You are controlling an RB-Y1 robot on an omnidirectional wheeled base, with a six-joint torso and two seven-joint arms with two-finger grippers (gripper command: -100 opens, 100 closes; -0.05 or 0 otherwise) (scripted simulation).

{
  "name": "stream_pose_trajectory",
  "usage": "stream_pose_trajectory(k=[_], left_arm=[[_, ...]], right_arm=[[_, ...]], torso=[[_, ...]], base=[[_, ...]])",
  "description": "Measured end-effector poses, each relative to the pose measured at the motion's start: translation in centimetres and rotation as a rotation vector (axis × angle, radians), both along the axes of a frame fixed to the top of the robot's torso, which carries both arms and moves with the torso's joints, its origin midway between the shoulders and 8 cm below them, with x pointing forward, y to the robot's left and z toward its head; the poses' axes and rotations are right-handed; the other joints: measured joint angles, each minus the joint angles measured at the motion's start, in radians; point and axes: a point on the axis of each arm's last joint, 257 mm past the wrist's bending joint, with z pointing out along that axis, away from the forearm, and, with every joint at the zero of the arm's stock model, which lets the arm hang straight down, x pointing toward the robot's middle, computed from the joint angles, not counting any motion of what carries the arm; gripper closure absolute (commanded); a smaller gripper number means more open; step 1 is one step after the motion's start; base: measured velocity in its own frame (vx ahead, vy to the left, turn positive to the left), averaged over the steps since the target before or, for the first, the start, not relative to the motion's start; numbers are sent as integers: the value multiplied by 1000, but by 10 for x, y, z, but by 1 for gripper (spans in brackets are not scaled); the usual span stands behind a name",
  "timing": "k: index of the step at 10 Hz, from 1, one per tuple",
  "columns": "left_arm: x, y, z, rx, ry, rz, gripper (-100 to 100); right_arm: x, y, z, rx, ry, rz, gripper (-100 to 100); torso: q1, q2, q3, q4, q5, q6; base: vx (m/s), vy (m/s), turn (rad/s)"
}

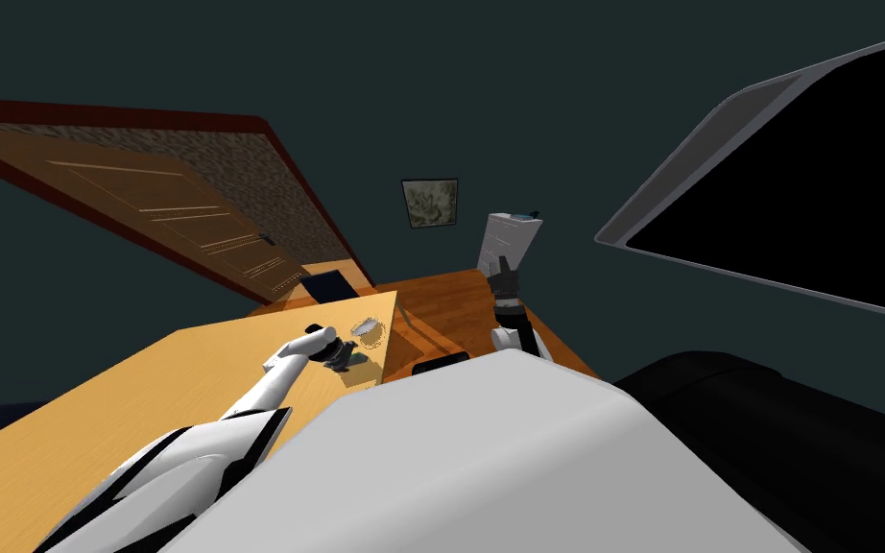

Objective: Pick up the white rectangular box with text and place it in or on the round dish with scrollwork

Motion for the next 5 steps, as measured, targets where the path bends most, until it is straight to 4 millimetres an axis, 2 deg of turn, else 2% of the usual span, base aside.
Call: stream_pose_trajectory(k=[2, 3, 4, 5], left_arm=[[-8, 12, 8, -3, 27, 18, -100], [-9, 13, 8, -4, 30, 18, 0], [-9, 13, 8, -4, 30, 18, -100], [-11, 10, 3, -5, 31, 19, -100]], right_arm=[[0, 0, 0, 0, 0, 0, 0], [0, 0, 0, 0, 0, 0, 0], [0, 0, 0, 0, 0, 0, 0], [0, 0, 0, 0, 0, 0, 0]], torso=[[-1, 1, 1, 0, 0, 0], [-3, 2, 1, 0, 0, 0], [-4, 2, 1, 0, -1, 0], [-3, 2, 1, 0, -1, 0]], base=[[13, 40, -31], [2, 5, 1], [5, 28, -27], [12, 36, -23]])
